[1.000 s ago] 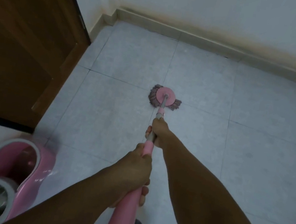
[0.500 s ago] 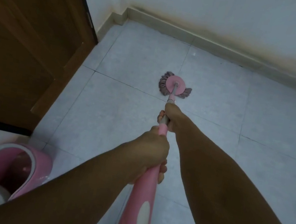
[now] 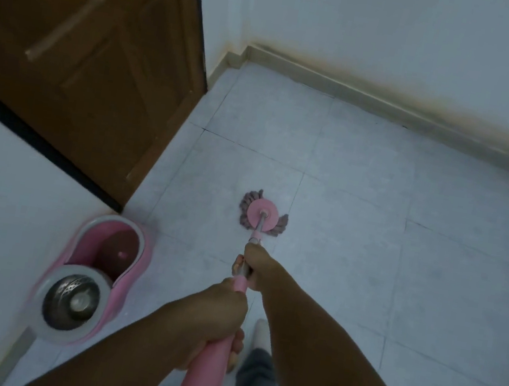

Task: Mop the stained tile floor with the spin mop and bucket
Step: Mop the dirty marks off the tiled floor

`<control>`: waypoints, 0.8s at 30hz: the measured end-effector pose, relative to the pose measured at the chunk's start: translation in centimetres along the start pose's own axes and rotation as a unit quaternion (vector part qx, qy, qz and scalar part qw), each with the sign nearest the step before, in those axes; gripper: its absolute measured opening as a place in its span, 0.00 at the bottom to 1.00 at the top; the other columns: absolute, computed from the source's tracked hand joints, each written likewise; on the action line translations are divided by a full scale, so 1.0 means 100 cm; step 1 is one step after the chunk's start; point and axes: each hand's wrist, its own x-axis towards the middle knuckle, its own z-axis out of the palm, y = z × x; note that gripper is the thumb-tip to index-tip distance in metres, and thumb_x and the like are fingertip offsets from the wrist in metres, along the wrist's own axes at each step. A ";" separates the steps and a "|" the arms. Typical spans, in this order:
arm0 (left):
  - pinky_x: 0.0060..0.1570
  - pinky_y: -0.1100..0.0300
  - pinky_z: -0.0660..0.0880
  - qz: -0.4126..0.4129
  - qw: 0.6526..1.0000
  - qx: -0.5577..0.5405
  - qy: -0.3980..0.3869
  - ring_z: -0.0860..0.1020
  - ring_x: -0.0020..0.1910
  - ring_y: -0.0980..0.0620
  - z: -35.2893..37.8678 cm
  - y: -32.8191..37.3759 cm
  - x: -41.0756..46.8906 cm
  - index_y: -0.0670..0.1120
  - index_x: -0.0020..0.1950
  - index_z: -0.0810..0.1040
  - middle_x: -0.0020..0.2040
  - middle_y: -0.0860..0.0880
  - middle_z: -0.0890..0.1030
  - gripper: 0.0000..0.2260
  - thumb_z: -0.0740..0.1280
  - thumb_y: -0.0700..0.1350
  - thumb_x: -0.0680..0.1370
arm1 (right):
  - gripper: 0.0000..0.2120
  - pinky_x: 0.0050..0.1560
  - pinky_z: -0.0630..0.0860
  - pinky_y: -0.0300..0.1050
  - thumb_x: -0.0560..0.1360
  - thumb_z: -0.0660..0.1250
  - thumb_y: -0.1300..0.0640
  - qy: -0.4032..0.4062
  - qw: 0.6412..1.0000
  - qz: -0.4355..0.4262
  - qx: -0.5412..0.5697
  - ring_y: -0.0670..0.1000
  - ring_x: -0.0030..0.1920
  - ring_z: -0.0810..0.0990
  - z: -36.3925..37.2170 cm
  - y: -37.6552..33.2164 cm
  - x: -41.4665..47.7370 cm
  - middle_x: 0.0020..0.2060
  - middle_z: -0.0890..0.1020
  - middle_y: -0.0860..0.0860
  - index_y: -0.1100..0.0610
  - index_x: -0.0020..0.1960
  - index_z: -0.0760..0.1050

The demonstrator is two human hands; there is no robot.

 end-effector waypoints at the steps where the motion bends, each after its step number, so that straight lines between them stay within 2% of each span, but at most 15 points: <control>1: 0.26 0.63 0.73 -0.001 1.000 -0.003 -0.002 0.72 0.25 0.51 -0.011 -0.017 -0.016 0.46 0.42 0.71 0.34 0.43 0.76 0.16 0.59 0.56 0.82 | 0.14 0.23 0.68 0.35 0.84 0.51 0.52 -0.006 1.000 0.001 0.017 0.48 0.28 0.67 0.012 0.019 -0.016 0.32 0.68 0.53 0.56 0.65 0.65; 3: 0.23 0.65 0.72 -0.001 1.000 -0.005 -0.002 0.72 0.23 0.51 -0.035 -0.052 -0.045 0.48 0.41 0.71 0.33 0.43 0.75 0.14 0.60 0.55 0.82 | 0.13 0.22 0.69 0.33 0.83 0.52 0.53 -0.001 0.998 0.001 0.070 0.47 0.30 0.68 0.035 0.057 -0.052 0.33 0.69 0.53 0.57 0.64 0.67; 5: 0.22 0.65 0.72 -0.004 1.000 -0.004 -0.021 0.71 0.21 0.51 -0.051 -0.074 -0.060 0.48 0.48 0.74 0.32 0.43 0.75 0.12 0.60 0.56 0.81 | 0.10 0.23 0.70 0.34 0.83 0.54 0.57 -0.016 0.992 -0.011 0.124 0.46 0.32 0.68 0.044 0.086 -0.073 0.35 0.69 0.52 0.55 0.62 0.69; 8: 0.22 0.65 0.71 0.003 0.999 0.020 -0.031 0.71 0.20 0.52 -0.077 -0.109 -0.083 0.50 0.60 0.73 0.31 0.44 0.74 0.13 0.61 0.56 0.81 | 0.12 0.38 0.75 0.42 0.83 0.54 0.59 -0.047 0.981 -0.044 0.184 0.49 0.37 0.71 0.056 0.129 -0.104 0.40 0.71 0.53 0.55 0.65 0.67; 10: 0.20 0.65 0.70 0.000 0.999 0.015 -0.037 0.71 0.20 0.52 -0.093 -0.121 -0.094 0.49 0.61 0.72 0.32 0.43 0.74 0.11 0.61 0.52 0.81 | 0.12 0.50 0.79 0.51 0.85 0.53 0.54 -0.087 0.979 -0.060 0.177 0.55 0.43 0.78 0.062 0.148 -0.114 0.47 0.77 0.61 0.57 0.66 0.64; 11: 0.20 0.66 0.70 0.002 0.999 0.019 -0.036 0.70 0.20 0.52 -0.100 -0.123 -0.096 0.48 0.60 0.72 0.32 0.43 0.73 0.10 0.61 0.50 0.81 | 0.15 0.51 0.80 0.54 0.85 0.52 0.51 -0.107 0.977 -0.063 0.174 0.58 0.45 0.81 0.065 0.154 -0.115 0.52 0.78 0.65 0.59 0.67 0.63; 13: 0.19 0.67 0.69 0.003 0.999 0.025 -0.036 0.70 0.19 0.53 -0.112 -0.120 -0.098 0.45 0.59 0.71 0.33 0.43 0.73 0.10 0.60 0.48 0.82 | 0.22 0.49 0.82 0.56 0.85 0.52 0.48 -0.138 0.969 -0.075 0.191 0.62 0.49 0.84 0.072 0.160 -0.113 0.60 0.76 0.70 0.57 0.74 0.58; 15: 0.18 0.67 0.69 0.007 0.999 0.014 -0.049 0.69 0.19 0.53 -0.118 -0.111 -0.098 0.44 0.57 0.70 0.33 0.43 0.72 0.08 0.59 0.47 0.82 | 0.25 0.48 0.83 0.55 0.84 0.56 0.48 -0.143 0.965 -0.087 0.201 0.62 0.51 0.84 0.079 0.156 -0.110 0.63 0.74 0.70 0.53 0.77 0.55; 17: 0.18 0.67 0.70 0.004 0.998 0.010 -0.057 0.70 0.17 0.53 -0.121 -0.097 -0.093 0.43 0.54 0.70 0.32 0.43 0.72 0.08 0.59 0.47 0.82 | 0.25 0.47 0.83 0.53 0.81 0.62 0.50 -0.116 0.970 -0.106 0.186 0.62 0.53 0.83 0.078 0.147 -0.104 0.62 0.75 0.68 0.55 0.75 0.61; 19: 0.20 0.65 0.72 -0.007 0.997 -0.009 -0.070 0.72 0.17 0.50 -0.128 -0.082 -0.089 0.39 0.56 0.71 0.30 0.42 0.74 0.11 0.57 0.47 0.82 | 0.22 0.46 0.82 0.51 0.79 0.66 0.54 -0.086 0.977 -0.127 0.146 0.60 0.51 0.83 0.071 0.138 -0.096 0.56 0.79 0.65 0.61 0.70 0.68; 21: 0.22 0.59 0.76 0.013 0.993 -0.068 -0.094 0.74 0.19 0.46 -0.133 -0.066 -0.086 0.38 0.62 0.71 0.31 0.38 0.76 0.14 0.54 0.42 0.81 | 0.19 0.52 0.80 0.52 0.79 0.65 0.57 -0.070 0.983 -0.149 0.077 0.57 0.49 0.81 0.065 0.131 -0.089 0.51 0.79 0.61 0.60 0.68 0.72; 23: 0.33 0.52 0.81 0.080 0.991 -0.068 -0.079 0.77 0.26 0.45 -0.130 -0.049 -0.078 0.39 0.68 0.70 0.36 0.38 0.77 0.15 0.53 0.40 0.83 | 0.20 0.60 0.78 0.53 0.77 0.66 0.56 -0.040 0.973 -0.212 -0.086 0.54 0.52 0.80 0.064 0.119 -0.086 0.52 0.79 0.56 0.56 0.68 0.73; 24: 0.40 0.51 0.80 0.119 0.991 -0.035 -0.051 0.78 0.30 0.47 -0.128 -0.043 -0.075 0.40 0.69 0.69 0.38 0.41 0.77 0.14 0.55 0.41 0.84 | 0.20 0.60 0.77 0.50 0.77 0.65 0.56 -0.017 0.945 -0.265 -0.191 0.52 0.54 0.80 0.065 0.111 -0.085 0.54 0.80 0.54 0.53 0.68 0.73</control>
